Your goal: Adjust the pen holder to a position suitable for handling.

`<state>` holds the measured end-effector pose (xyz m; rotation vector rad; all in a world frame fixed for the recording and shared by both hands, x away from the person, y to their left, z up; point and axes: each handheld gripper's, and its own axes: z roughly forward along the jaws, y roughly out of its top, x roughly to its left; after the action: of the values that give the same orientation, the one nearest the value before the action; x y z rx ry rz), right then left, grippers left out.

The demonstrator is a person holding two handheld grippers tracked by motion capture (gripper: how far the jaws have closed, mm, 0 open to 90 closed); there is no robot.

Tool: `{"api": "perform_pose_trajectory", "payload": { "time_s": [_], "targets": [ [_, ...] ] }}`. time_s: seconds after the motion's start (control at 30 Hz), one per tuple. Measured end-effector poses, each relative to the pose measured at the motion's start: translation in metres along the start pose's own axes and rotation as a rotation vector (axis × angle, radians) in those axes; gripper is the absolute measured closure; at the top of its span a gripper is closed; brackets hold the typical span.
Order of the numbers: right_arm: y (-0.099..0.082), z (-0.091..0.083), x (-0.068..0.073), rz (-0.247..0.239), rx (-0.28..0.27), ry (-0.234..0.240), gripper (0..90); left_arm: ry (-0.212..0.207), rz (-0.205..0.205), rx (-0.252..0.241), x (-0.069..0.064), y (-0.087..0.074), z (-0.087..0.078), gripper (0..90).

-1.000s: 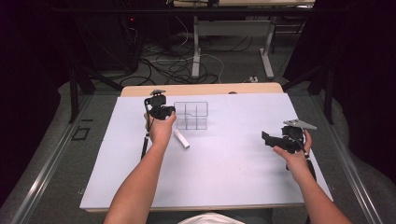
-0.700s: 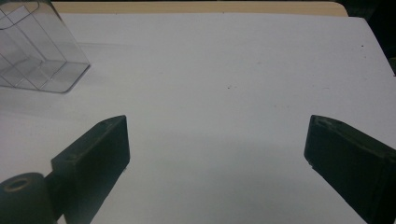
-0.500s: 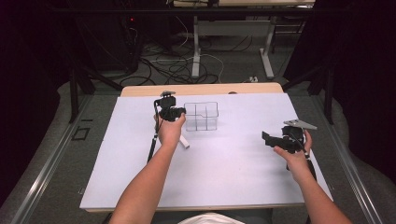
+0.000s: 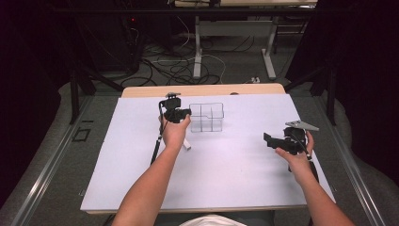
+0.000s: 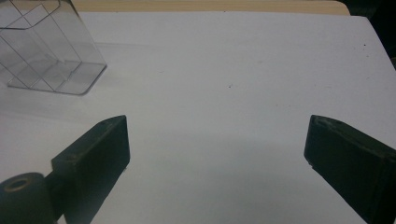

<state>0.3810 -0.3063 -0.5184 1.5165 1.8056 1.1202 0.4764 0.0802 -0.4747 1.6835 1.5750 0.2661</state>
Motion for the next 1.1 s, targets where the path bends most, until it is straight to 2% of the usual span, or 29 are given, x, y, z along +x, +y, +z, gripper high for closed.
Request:
{"api": "perform_pose_trajectory", "payload": {
  "time_s": [0.03, 0.2, 0.23, 0.43, 0.73, 0.87, 0.93, 0.97, 1.1],
  "targets": [
    [0.000, 0.000, 0.000, 0.004, 0.001, 0.000, 6.2, -0.007, -0.010, -0.001, 0.000, 0.000, 0.000, 86.0],
    [0.000, -0.001, 0.000, 0.008, 0.002, 0.000, 6.2, -0.017, 0.010, 0.001, 0.003, 0.000, 0.000, 85.4],
    [0.000, -0.001, 0.000, 0.005, 0.004, -0.003, 6.2, -0.020, 0.000, -0.005, 0.002, 0.000, -0.001, 85.1],
    [0.000, 0.000, 0.000, 0.000, 0.000, -0.001, 6.2, -0.032, 0.006, -0.017, 0.006, 0.001, -0.007, 81.0],
    [0.000, 0.002, 0.001, 0.004, 0.005, -0.004, 6.4, -0.046, -0.003, -0.052, 0.027, -0.001, -0.024, 75.5],
    [0.000, 0.002, 0.001, 0.003, 0.006, -0.008, 6.6, -0.054, 0.003, -0.051, 0.032, -0.004, -0.028, 73.0],
    [0.000, 0.002, 0.000, -0.001, 0.005, -0.009, 7.2, -0.057, 0.003, -0.046, 0.035, -0.006, -0.030, 70.5],
    [0.000, 0.002, 0.001, 0.001, 0.005, -0.010, 7.4, -0.078, 0.000, -0.057, 0.039, -0.009, -0.033, 66.9],
    [0.000, 0.002, 0.000, 0.005, 0.002, -0.009, 7.5, -0.077, 0.010, -0.064, 0.044, -0.013, -0.037, 62.7]
  ]
}}
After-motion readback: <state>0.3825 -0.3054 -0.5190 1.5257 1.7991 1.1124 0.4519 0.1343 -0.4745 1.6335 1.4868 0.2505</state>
